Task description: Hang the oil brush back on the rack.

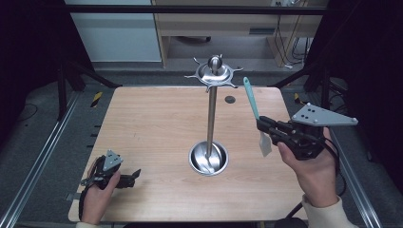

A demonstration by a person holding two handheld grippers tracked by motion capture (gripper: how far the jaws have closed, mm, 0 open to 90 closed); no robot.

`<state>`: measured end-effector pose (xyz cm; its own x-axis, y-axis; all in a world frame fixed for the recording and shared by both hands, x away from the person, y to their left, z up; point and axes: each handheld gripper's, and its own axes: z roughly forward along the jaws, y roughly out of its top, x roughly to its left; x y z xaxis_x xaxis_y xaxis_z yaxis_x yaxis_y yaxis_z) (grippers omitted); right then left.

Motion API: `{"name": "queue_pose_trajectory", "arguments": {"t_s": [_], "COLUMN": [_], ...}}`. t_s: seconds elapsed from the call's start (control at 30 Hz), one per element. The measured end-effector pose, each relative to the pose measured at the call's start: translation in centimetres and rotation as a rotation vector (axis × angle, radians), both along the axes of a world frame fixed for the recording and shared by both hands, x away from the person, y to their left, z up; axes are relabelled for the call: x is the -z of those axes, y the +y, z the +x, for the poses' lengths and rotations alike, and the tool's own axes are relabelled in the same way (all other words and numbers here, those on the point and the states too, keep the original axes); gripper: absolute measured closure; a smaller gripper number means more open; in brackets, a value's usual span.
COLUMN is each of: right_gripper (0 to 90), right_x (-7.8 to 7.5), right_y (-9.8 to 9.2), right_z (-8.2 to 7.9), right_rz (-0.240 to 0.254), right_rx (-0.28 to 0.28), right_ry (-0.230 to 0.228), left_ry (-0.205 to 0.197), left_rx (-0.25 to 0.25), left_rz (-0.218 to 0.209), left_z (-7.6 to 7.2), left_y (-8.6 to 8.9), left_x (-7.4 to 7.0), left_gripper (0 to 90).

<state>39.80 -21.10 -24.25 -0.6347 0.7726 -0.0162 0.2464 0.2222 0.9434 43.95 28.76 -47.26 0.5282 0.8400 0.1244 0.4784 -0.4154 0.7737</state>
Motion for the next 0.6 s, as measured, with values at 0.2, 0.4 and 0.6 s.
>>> {"name": "queue_pose_trajectory", "arguments": {"t_s": [0.2,0.4,0.6], "right_gripper": [82.4,82.5,82.4], "right_x": [0.14,0.15,0.27], "right_y": [0.25,0.43,0.56], "right_z": [-0.46,-0.70,-0.67], "right_rz": [0.007,0.007,0.000], "right_rx": [-0.016,-0.029,-0.035], "right_ry": [-0.010,-0.016,-0.007], "left_ry": [0.004,0.004,0.005], "left_rx": [0.001,0.001,0.003], "left_rz": [0.000,0.000,-0.001], "left_z": [-0.01,-0.01,-0.01], "left_y": [-0.03,-0.04,-0.07], "left_x": [0.00,0.02,0.03], "left_gripper": [2.8,2.8,2.8]}}
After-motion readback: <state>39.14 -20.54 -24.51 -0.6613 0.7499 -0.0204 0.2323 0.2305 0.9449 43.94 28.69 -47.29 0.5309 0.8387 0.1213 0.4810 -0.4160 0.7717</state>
